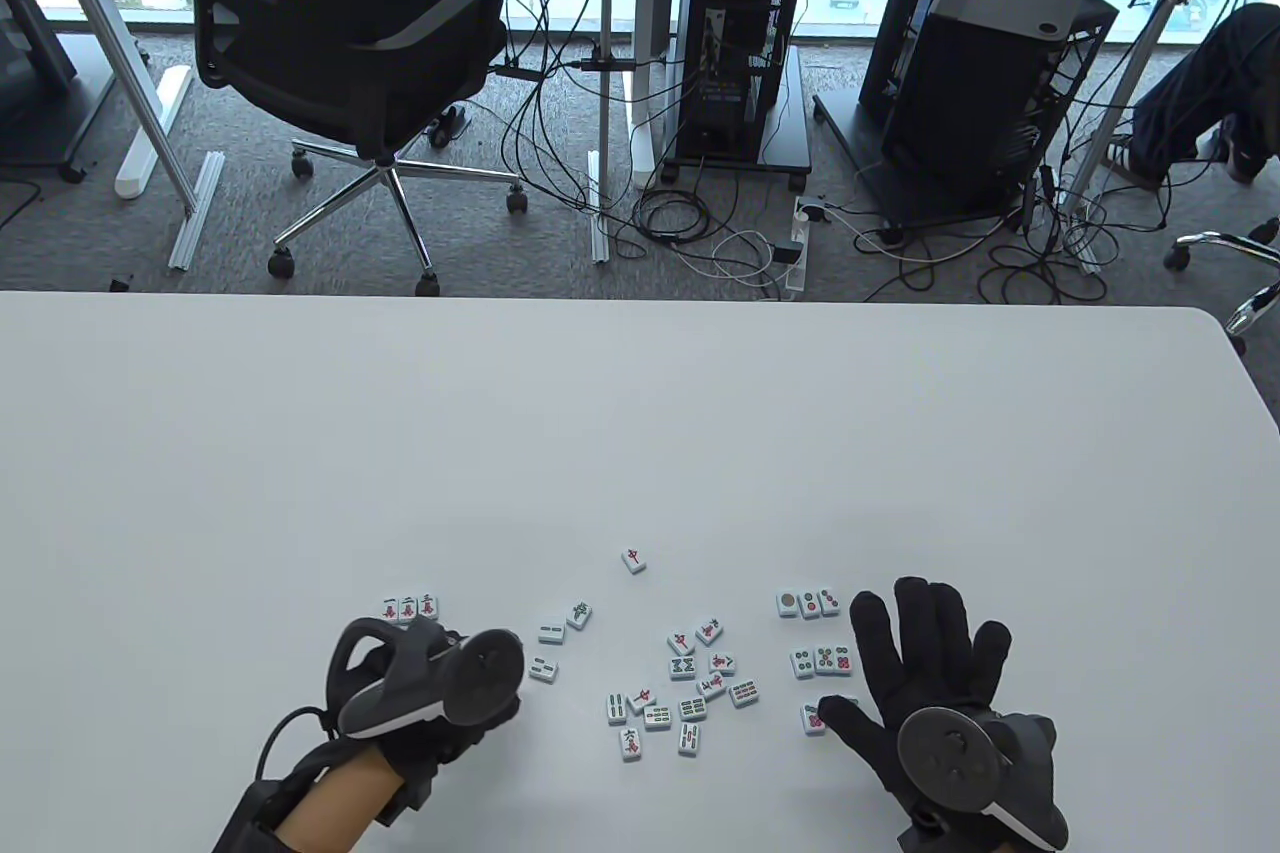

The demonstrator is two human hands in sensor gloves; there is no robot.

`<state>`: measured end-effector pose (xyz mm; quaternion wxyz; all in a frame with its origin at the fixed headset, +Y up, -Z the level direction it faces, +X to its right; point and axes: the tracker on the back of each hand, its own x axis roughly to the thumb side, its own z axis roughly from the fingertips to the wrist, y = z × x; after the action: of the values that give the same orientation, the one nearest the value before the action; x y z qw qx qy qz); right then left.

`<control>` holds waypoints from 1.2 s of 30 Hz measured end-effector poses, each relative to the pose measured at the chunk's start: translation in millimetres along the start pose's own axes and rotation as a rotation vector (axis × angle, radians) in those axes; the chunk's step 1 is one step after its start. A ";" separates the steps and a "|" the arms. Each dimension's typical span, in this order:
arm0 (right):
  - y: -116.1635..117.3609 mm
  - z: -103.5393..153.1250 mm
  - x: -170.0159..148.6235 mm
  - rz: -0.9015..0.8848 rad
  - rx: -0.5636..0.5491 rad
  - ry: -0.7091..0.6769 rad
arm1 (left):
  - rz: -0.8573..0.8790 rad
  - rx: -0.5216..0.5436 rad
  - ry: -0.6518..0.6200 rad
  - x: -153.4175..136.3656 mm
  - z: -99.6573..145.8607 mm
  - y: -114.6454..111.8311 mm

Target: Mahjong suit sorting

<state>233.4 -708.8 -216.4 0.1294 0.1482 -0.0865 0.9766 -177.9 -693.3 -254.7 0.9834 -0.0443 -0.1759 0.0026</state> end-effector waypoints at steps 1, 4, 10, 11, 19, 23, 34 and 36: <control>0.0 0.0 0.0 0.001 0.000 0.000 | -0.005 0.001 0.031 -8.3 0.0 1.7; -0.1 0.0 -0.2 0.004 0.001 0.003 | -0.004 -0.006 0.110 -32.3 -1.0 -0.4; 0.0 -0.1 -0.3 0.007 0.005 0.006 | -0.053 -0.068 0.154 -46.3 -8.7 -25.8; 0.0 -0.1 -0.3 0.008 0.006 0.007 | -0.062 -0.083 0.159 -47.1 -10.5 -30.4; -0.2 -0.4 -0.6 0.006 0.005 0.008 | -0.108 -0.149 0.179 -48.4 -24.2 -53.8; -0.4 -0.4 -0.9 0.005 0.004 0.009 | -0.131 -0.167 0.188 -48.0 -27.7 -59.8; -0.4 -0.5 -0.7 0.004 0.004 0.007 | -0.159 -0.183 0.205 -49.5 -28.0 -68.2; -0.4 -0.4 -0.5 0.004 0.003 0.006 | -0.155 -0.183 0.210 -50.3 -26.9 -66.4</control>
<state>233.9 -708.5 -216.9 0.1273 0.1453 -0.0847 0.9775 -216.5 -762.8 -291.4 0.9855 -0.1203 -0.0743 -0.0941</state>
